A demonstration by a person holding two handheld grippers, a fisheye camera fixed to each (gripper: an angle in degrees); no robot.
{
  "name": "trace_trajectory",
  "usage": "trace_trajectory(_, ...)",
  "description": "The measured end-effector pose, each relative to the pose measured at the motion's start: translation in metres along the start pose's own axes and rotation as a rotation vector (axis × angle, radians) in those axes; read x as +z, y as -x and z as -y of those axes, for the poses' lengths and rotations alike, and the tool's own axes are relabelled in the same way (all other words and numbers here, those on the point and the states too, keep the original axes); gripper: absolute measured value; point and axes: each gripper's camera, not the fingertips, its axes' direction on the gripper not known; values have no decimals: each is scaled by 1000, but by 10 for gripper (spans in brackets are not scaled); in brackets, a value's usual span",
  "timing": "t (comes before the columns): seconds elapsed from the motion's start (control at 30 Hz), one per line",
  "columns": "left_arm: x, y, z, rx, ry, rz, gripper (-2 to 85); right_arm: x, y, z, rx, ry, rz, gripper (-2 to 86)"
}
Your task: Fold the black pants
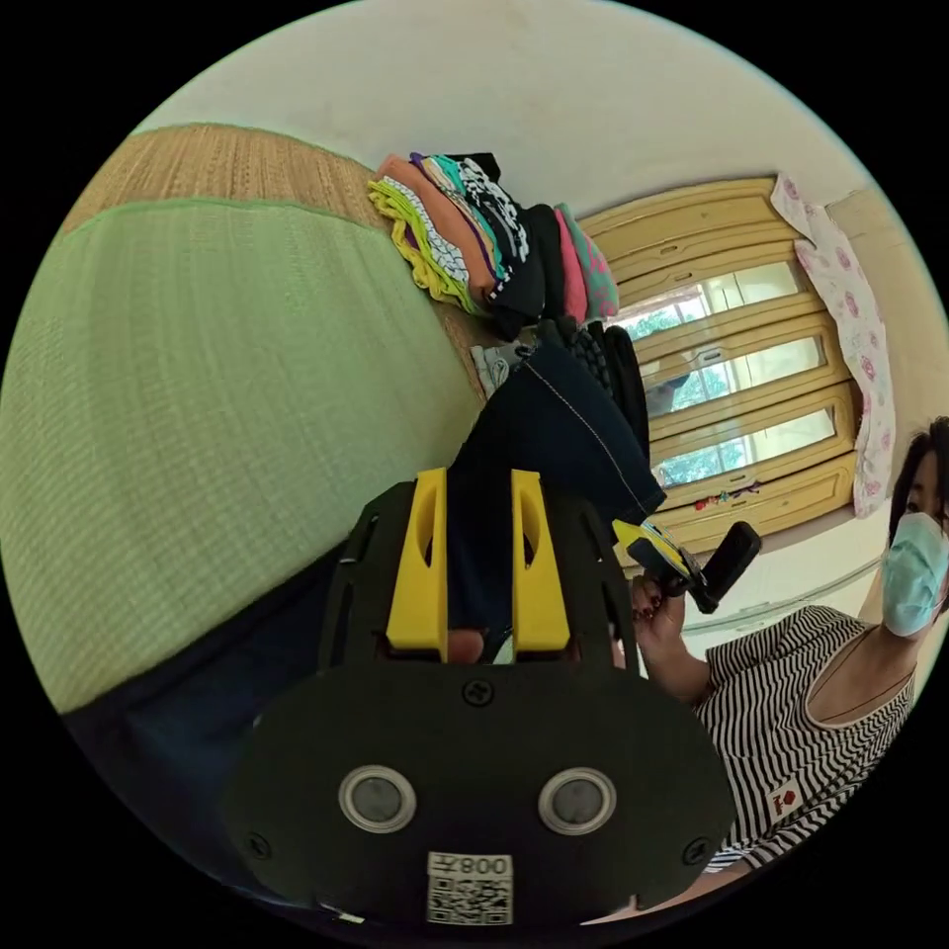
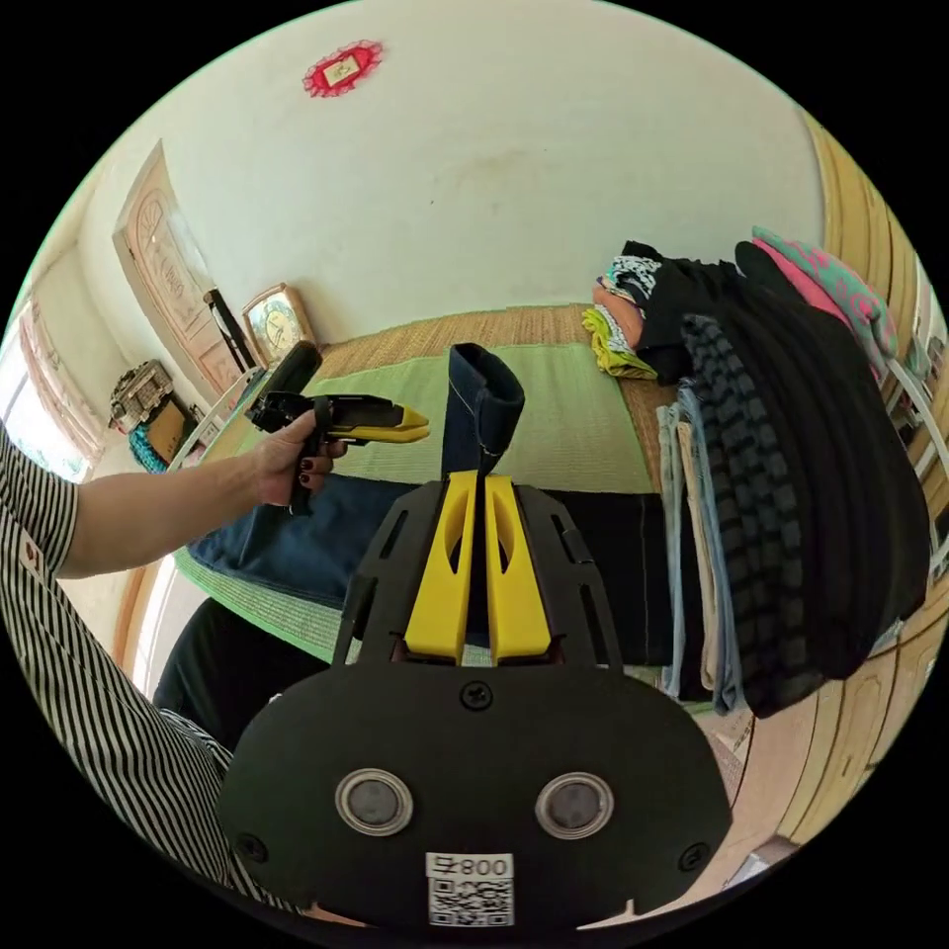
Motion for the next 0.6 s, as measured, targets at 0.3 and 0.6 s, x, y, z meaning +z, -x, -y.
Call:
trace_trajectory(0.3, 204, -32, 33, 264, 322, 167, 98, 26, -78, -51, 236, 175, -38, 8)
trace_trajectory(0.6, 360, -54, 19, 488, 495, 497, 49, 36, -107, -62, 271, 219, 20, 8)
